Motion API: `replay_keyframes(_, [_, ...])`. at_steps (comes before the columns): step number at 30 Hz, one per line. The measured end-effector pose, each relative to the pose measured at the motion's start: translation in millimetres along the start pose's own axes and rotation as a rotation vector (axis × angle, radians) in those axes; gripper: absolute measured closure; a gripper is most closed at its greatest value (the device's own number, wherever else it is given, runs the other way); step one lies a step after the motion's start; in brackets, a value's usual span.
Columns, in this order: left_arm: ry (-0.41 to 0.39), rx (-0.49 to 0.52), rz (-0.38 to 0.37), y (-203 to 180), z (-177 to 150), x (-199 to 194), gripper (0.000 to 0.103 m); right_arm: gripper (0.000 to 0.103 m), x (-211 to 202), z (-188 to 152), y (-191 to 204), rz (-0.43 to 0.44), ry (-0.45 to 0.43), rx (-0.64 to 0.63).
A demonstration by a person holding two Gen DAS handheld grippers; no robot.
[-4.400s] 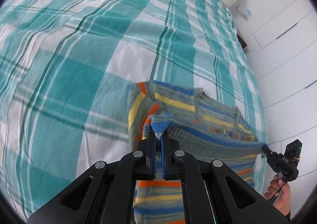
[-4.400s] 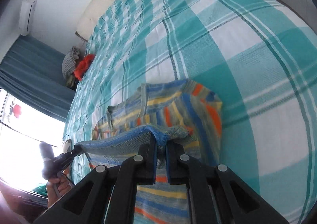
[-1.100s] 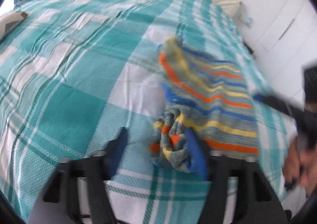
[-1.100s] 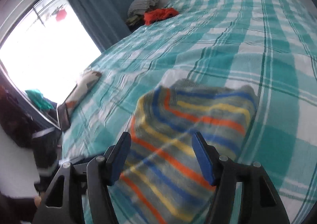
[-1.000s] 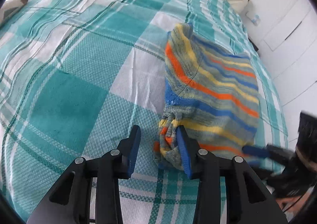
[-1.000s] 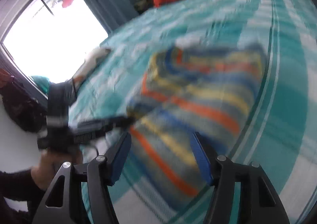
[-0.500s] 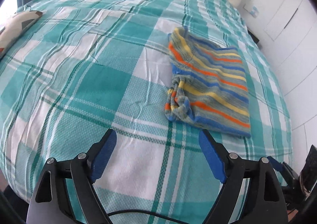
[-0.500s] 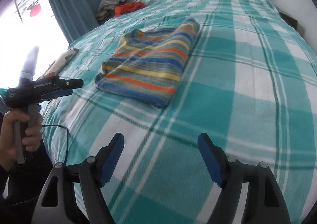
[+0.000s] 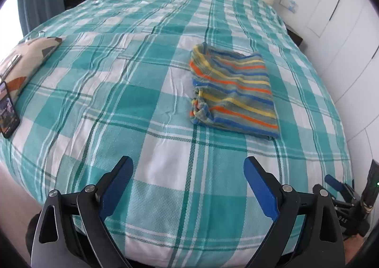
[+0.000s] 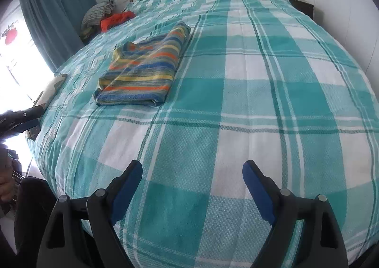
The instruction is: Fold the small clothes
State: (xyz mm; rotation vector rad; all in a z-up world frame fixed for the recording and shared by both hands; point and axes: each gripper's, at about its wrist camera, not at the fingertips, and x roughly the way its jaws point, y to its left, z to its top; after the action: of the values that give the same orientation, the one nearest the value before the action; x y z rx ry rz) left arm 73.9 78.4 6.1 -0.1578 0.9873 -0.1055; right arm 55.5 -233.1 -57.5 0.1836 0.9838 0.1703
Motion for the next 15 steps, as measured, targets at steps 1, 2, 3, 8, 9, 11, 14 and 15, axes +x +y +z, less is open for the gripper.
replay_keyframes(1, [0.003, 0.004, 0.008, -1.8, -0.2, 1.0, 0.008, 0.017, -3.6, 1.7, 3.6, -0.004, -0.007, -0.012])
replay_keyframes(2, [0.006, 0.007, 0.013, -4.1, -0.6, 2.2, 0.008, 0.017, -6.8, 2.4, 6.4, -0.004, -0.014, -0.019])
replay_keyframes(3, [0.005, 0.011, 0.016, -6.5, -1.0, 2.4, 0.008, 0.017, -10.0, 3.4, 8.8, 0.0, -0.021, -0.024])
replay_keyframes(8, [-0.007, 0.05, 0.056, -14.6, -2.9, -0.3, 0.008, 0.017, -19.5, 2.7, 12.6, 0.0, -0.032, -0.029])
replay_keyframes(9, [-0.009, 0.057, 0.063, -15.6, -3.5, -0.5, 0.008, 0.017, -20.5, 1.9, 12.2, -0.002, -0.033, -0.03])
replay_keyframes(11, [-0.013, 0.067, 0.076, -16.6, -4.6, -0.9, 0.008, 0.017, -21.0, -0.1, 11.4, -0.008, -0.028, -0.028])
replay_keyframes(14, [-0.022, 0.087, 0.104, -18.3, -6.4, -0.7, 0.008, 0.017, -20.7, -4.4, 9.6, -0.012, -0.017, -0.021])
replay_keyframes(15, [-0.024, 0.092, 0.11, -18.7, -7.0, -0.3, 0.008, 0.017, -20.3, -5.6, 9.3, -0.013, -0.014, -0.019])
